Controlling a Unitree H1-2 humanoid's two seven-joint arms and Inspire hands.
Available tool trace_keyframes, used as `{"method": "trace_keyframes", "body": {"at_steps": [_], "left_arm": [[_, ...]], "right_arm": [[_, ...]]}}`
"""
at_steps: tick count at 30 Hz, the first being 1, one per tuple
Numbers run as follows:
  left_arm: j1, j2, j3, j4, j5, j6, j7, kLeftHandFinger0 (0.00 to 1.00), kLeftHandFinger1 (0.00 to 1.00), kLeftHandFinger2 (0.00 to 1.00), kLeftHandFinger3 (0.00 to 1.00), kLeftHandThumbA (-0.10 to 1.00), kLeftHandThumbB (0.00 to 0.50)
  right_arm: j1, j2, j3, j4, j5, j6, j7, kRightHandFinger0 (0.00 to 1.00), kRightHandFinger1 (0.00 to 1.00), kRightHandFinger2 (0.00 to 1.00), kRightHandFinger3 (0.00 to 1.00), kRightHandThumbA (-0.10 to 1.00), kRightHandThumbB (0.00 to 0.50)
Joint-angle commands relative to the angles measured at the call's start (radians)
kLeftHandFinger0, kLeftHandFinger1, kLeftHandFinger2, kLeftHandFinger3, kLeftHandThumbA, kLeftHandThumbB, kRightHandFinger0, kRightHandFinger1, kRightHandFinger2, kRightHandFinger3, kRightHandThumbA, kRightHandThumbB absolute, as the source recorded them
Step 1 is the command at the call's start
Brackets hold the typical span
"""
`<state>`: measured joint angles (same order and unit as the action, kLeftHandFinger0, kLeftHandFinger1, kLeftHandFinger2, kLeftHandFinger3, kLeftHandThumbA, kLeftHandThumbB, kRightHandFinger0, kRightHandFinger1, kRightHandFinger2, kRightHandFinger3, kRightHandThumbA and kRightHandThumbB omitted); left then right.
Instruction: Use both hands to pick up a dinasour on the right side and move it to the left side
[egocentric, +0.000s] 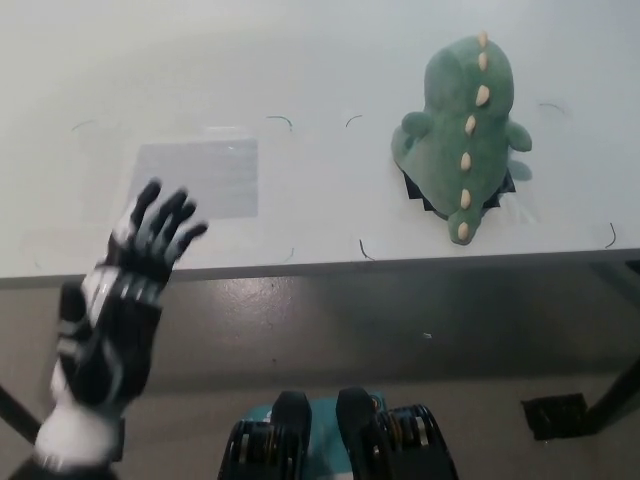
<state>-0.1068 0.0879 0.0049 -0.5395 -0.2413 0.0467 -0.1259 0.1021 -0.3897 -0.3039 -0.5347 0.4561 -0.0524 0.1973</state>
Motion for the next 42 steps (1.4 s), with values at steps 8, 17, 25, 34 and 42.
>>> {"method": "trace_keyframes", "body": {"at_steps": [8,17,25,34,42], "left_arm": [[-0.191,-0.035,-0.017,0.116,0.072,0.053,0.033,1.00,1.00,1.00,1.00,1.00,0.298],[-0.316,-0.114,-0.061,0.268,0.167,0.042,0.060,1.00,1.00,1.00,1.00,1.00,0.264],[-0.484,-0.145,-0.069,0.449,0.190,0.035,0.074,1.00,1.00,1.00,1.00,1.00,0.288],[-0.564,-0.153,-0.069,0.643,0.219,-0.014,0.080,1.00,1.00,1.00,1.00,1.00,0.288],[-0.670,-0.173,-0.042,0.826,0.192,0.001,0.079,1.00,1.00,1.00,1.00,1.00,0.288]], "right_arm": [[-0.146,-0.036,-0.012,-0.018,-0.020,0.175,-0.087,1.00,1.00,1.00,1.00,1.00,0.240],[-0.287,-0.023,0.028,0.046,-0.015,0.275,-0.100,1.00,1.00,1.00,1.00,1.00,0.224],[-0.465,-0.052,0.084,0.254,-0.108,0.279,-0.077,1.00,1.00,1.00,1.00,1.00,0.059],[-0.563,-0.036,0.141,0.490,-0.196,0.185,-0.065,1.00,1.00,1.00,1.00,1.00,0.027],[-0.625,-0.033,0.156,0.648,-0.209,0.132,-0.039,1.00,1.00,1.00,1.00,1.00,0.094]]}}
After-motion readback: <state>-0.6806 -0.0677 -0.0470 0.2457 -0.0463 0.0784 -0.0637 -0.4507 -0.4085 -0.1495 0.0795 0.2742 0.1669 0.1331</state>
